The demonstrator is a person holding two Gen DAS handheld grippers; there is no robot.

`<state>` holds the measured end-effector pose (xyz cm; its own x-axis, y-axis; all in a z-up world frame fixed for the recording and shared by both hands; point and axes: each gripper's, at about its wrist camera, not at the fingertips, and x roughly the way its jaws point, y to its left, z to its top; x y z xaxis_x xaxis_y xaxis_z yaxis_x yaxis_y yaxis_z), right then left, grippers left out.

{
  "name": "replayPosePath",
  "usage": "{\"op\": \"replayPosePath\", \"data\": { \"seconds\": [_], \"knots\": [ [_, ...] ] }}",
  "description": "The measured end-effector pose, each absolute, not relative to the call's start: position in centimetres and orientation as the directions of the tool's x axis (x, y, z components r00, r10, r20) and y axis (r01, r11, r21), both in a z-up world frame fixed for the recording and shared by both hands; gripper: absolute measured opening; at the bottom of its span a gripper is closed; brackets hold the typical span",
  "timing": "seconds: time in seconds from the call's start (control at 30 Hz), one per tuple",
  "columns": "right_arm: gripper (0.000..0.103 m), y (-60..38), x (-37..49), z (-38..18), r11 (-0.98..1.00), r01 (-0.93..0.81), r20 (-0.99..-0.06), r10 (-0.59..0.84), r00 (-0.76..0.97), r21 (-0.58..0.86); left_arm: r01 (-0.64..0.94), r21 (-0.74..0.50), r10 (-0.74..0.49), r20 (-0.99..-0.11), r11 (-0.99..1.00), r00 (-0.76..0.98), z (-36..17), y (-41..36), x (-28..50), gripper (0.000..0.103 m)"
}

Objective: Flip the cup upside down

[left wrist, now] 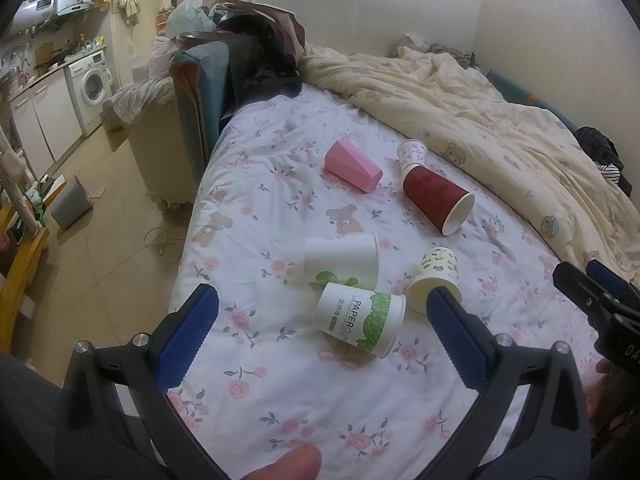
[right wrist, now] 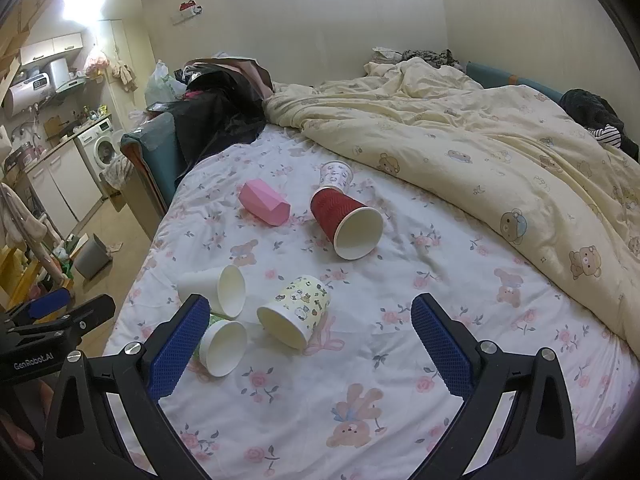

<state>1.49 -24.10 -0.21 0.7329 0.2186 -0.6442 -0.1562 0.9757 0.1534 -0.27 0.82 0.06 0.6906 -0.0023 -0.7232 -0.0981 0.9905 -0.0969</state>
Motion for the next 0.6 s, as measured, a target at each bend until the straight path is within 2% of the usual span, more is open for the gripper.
{"op": "replayPosePath", "data": {
  "seconds": [0.33, 0.43, 0.6],
  "knots": [
    [0.103, -23.8, 1.7, -0.2, 0.975, -0.162, -0.650, 0.220, 0.727, 0.149, -0.082, -0.084, -0.006, -0.730, 0.993, 0.684, 0.2, 0.7, 0.0, 0.103],
    [0.103, -23.6, 2.5, 0.1, 0.971, -0.171, -0.661, 0.238, 0.712, 0.165, -0.080, -0.080, -0.007, -0.750, 0.994, 0.661, 0.7, 0.5, 1.3, 0.103],
    [0.103, -22.8, 5.6, 1.5, 0.970, -0.190, -0.667, 0.244, 0.704, 0.154, -0.106, -0.085, 0.010, -0.735, 0.991, 0.678, 2.7, 1.4, 4.1, 0.103]
  ]
}}
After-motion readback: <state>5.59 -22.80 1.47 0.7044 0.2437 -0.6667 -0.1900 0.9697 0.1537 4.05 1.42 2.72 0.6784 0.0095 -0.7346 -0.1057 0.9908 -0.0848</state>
